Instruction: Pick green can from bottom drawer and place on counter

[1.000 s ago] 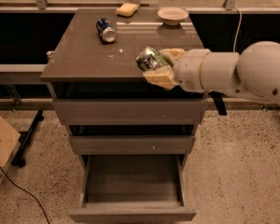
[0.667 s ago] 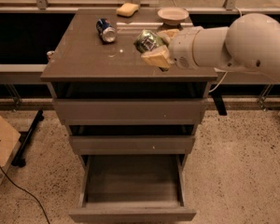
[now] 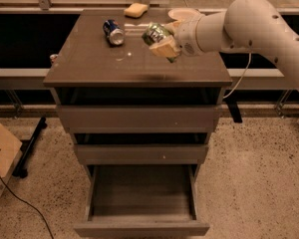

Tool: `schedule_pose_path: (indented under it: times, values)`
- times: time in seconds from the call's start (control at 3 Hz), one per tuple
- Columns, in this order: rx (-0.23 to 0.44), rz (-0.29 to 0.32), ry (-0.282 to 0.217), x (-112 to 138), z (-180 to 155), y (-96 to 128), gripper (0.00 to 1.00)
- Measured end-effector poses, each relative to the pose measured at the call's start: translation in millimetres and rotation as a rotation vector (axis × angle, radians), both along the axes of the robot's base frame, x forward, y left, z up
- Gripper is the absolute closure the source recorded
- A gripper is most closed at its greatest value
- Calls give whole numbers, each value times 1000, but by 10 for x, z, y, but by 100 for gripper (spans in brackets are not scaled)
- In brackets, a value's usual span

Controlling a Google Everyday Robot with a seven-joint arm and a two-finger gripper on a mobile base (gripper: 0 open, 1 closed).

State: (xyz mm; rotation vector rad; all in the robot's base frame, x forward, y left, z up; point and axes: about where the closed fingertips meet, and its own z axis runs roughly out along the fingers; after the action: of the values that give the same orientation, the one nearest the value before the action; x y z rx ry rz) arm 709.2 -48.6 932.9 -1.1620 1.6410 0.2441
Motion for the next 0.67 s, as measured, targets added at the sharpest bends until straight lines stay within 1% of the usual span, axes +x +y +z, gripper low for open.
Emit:
schedule_pose_path:
  times: [0.33, 0.67]
  values:
    - [-14, -3, 31, 317, -111, 30, 52]
    - [-38, -19, 78, 686, -324, 156, 29]
